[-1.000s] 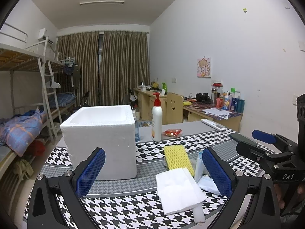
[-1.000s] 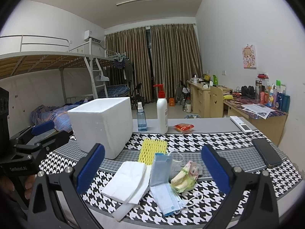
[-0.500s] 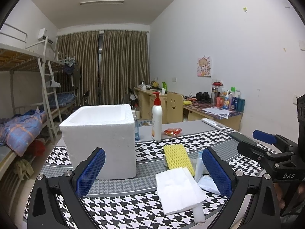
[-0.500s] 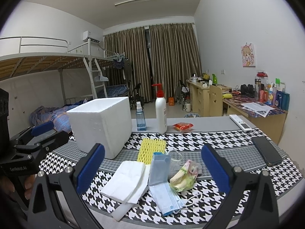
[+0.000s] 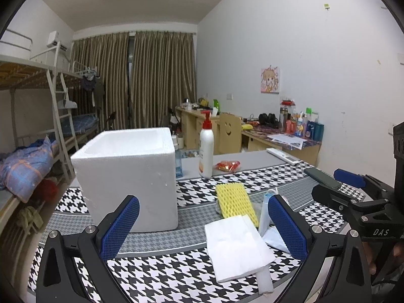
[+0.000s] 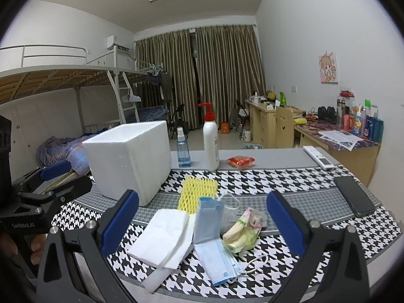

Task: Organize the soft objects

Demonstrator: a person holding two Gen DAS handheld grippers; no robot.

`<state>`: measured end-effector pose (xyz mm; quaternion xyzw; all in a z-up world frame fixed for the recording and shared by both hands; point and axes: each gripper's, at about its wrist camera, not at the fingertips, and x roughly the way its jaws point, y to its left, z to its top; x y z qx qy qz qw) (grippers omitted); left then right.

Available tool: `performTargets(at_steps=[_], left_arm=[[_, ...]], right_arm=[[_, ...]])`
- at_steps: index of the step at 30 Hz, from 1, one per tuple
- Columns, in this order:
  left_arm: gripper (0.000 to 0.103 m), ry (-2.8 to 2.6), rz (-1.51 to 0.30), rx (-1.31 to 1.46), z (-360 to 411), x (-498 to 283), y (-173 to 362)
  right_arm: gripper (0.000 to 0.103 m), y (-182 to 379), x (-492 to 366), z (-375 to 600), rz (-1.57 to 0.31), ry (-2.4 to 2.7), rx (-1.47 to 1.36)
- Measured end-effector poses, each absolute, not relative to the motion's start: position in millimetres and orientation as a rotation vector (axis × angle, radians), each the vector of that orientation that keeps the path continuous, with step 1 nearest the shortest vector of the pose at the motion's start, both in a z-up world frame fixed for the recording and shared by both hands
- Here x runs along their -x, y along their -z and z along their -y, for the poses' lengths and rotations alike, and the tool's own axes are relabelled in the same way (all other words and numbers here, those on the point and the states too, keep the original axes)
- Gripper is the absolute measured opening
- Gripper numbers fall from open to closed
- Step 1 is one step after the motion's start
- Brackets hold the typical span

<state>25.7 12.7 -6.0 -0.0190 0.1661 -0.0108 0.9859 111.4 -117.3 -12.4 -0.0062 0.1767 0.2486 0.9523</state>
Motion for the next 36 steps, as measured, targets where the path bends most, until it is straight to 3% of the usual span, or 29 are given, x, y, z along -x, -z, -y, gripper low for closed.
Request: performTargets(at_steps=[36], left_arm=[[0.102, 0.072, -0.617, 0.083, -7, -91, 64]], right_arm=[[0.102, 52, -159, 112, -0.521, -0.475, 0.043]])
